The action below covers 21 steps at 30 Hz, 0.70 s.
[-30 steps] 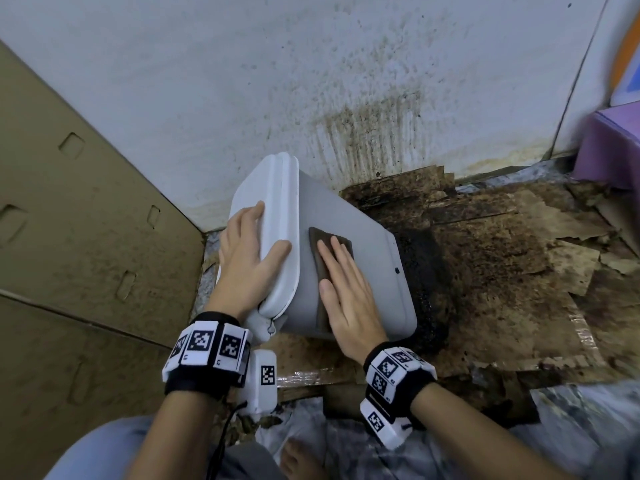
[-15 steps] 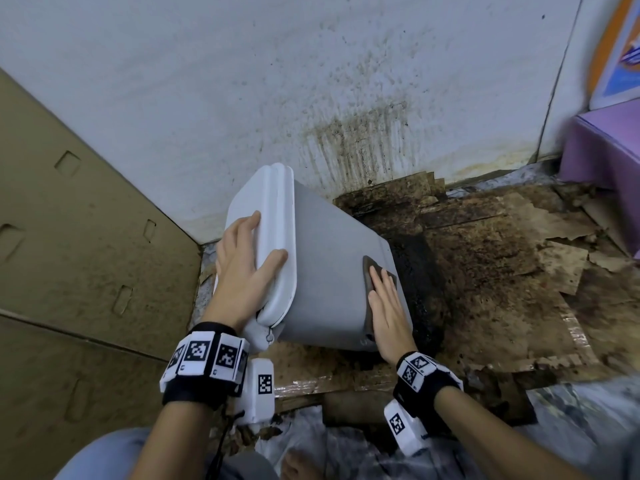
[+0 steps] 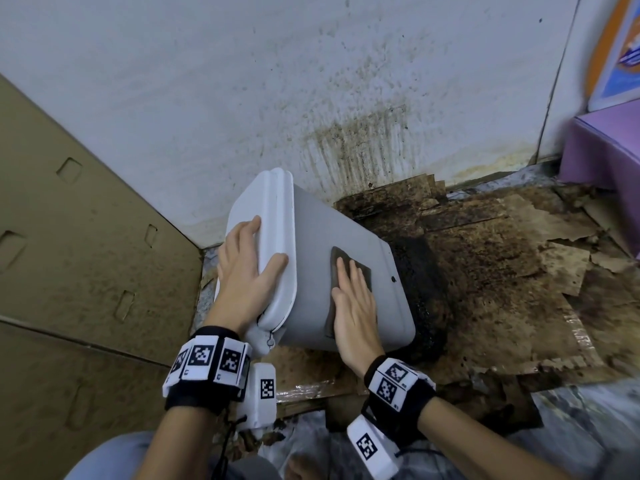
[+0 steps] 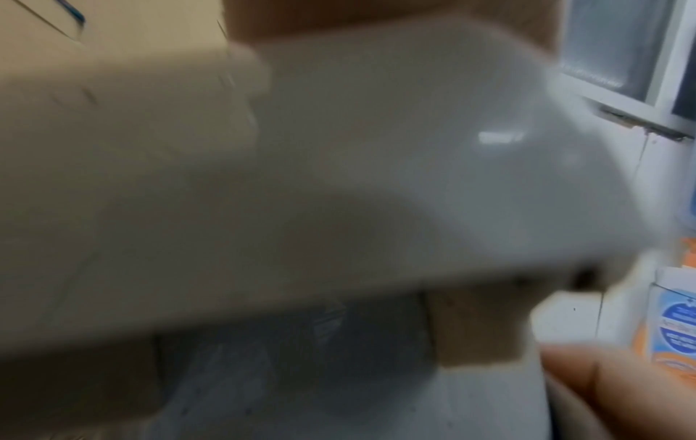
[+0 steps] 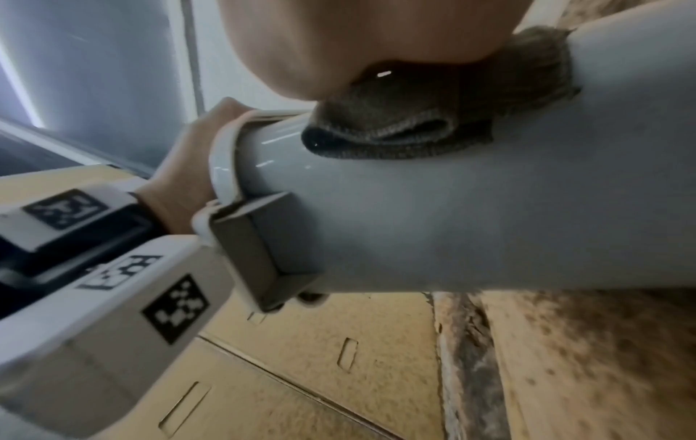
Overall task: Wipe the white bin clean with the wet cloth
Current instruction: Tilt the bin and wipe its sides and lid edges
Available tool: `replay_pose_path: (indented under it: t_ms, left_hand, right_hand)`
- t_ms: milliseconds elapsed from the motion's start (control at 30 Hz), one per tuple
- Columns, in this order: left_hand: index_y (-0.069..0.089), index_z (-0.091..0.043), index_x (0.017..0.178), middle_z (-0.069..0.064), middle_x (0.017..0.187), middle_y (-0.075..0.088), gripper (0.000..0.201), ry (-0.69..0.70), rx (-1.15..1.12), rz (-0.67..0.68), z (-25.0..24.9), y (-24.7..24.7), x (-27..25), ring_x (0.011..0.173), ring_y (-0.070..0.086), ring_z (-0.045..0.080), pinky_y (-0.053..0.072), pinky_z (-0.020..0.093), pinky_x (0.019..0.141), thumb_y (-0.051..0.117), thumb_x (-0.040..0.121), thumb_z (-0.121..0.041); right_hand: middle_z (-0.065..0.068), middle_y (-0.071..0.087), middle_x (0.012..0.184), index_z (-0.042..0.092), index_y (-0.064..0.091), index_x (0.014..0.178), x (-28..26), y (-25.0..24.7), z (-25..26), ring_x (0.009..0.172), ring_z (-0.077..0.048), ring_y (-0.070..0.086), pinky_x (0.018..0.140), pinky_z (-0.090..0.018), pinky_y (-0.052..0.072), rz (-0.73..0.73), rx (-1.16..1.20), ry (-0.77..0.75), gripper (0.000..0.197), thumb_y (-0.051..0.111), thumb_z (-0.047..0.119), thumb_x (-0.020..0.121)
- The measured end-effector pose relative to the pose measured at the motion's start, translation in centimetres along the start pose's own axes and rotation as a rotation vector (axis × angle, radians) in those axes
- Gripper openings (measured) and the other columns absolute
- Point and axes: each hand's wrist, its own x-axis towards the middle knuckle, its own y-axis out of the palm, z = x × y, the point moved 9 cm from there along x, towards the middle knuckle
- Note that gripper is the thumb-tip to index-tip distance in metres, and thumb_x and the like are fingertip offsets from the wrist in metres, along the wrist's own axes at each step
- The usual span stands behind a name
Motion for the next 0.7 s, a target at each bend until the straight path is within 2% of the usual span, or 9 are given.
replay_pose_path:
  t_ms: [133, 267, 400, 467, 500, 633, 700]
  left_hand:
    - [0.027, -0.027, 0.156, -0.006, 0.157, 0.025, 0.092, -0.002, 0.001, -0.007, 0.3, -0.1, 0.1, 0.143, 0.02, 0.014, 0.02, 0.046, 0.12, 0.037, 0.074, -0.067]
    - [0.027, -0.026, 0.157, -0.008, 0.158, 0.024, 0.093, -0.014, -0.015, -0.005, 0.7, -0.4, 0.1, 0.142, 0.019, 0.011, 0.02, 0.047, 0.121, 0.037, 0.074, -0.067]
    - [0.027, -0.029, 0.156, -0.01, 0.157, 0.024, 0.088, 0.002, -0.021, 0.007, 0.7, -0.3, 0.0, 0.14, 0.02, 0.009, 0.021, 0.049, 0.121, 0.039, 0.077, -0.066]
    - [0.028, -0.03, 0.155, -0.012, 0.156, 0.025, 0.086, 0.006, -0.026, 0.011, 0.7, -0.2, 0.0, 0.14, 0.02, 0.008, 0.021, 0.05, 0.121, 0.041, 0.078, -0.065]
    - [0.028, -0.03, 0.155, -0.012, 0.156, 0.025, 0.085, 0.009, -0.025, 0.011, 0.6, -0.2, 0.0, 0.14, 0.02, 0.008, 0.021, 0.049, 0.121, 0.041, 0.078, -0.064]
    - [0.03, -0.031, 0.154, -0.014, 0.155, 0.026, 0.084, 0.027, -0.038, 0.013, 0.5, -0.2, 0.1, 0.136, 0.02, 0.004, 0.022, 0.045, 0.119, 0.043, 0.078, -0.064]
    - [0.031, -0.032, 0.154, -0.016, 0.155, 0.027, 0.083, 0.033, -0.048, 0.014, 0.5, -0.2, 0.0, 0.136, 0.02, 0.003, 0.022, 0.044, 0.119, 0.044, 0.078, -0.064]
  right_hand:
    - [0.013, -0.008, 0.168, 0.035, 0.001, 0.16, -0.1, 0.8, 3.1, 0.15, 0.004, -0.013, 0.123, -0.025, -0.007, 0.096, -0.031, -0.123, 0.058, 0.013, 0.041, 0.104]
    - [0.013, -0.015, 0.167, 0.035, -0.007, 0.159, 1.4, 0.6, 2.4, 0.15, 0.003, -0.018, 0.122, -0.025, -0.009, 0.22, -0.086, -0.17, 0.054, 0.014, 0.034, 0.11]
    - [0.009, -0.022, 0.164, 0.025, -0.008, 0.159, 3.6, -0.1, 1.8, 0.149, -0.006, -0.025, 0.124, -0.031, -0.011, 0.315, -0.134, -0.153, 0.053, 0.015, 0.026, 0.111]
    - [0.006, -0.021, 0.163, 0.011, -0.005, 0.159, 4.6, -0.6, 1.0, 0.145, -0.007, -0.027, 0.122, -0.031, -0.015, 0.354, -0.226, -0.135, 0.052, 0.014, 0.018, 0.111]
    - [0.003, -0.019, 0.164, 0.007, -0.003, 0.159, 5.4, -0.9, 0.1, 0.144, -0.007, -0.027, 0.121, -0.03, -0.016, 0.374, -0.247, -0.108, 0.052, 0.015, 0.019, 0.111]
    - [0.006, -0.017, 0.167, 0.027, -0.01, 0.159, 8.2, -2.4, -3.9, 0.153, -0.012, -0.018, 0.123, -0.035, -0.006, 0.4, -0.162, 0.084, 0.061, 0.021, 0.043, 0.109]
    - [0.007, -0.015, 0.167, 0.024, -0.009, 0.16, 9.1, -3.0, -5.9, 0.153, -0.011, -0.015, 0.123, -0.034, -0.004, 0.41, -0.152, 0.163, 0.064, 0.023, 0.046, 0.108]
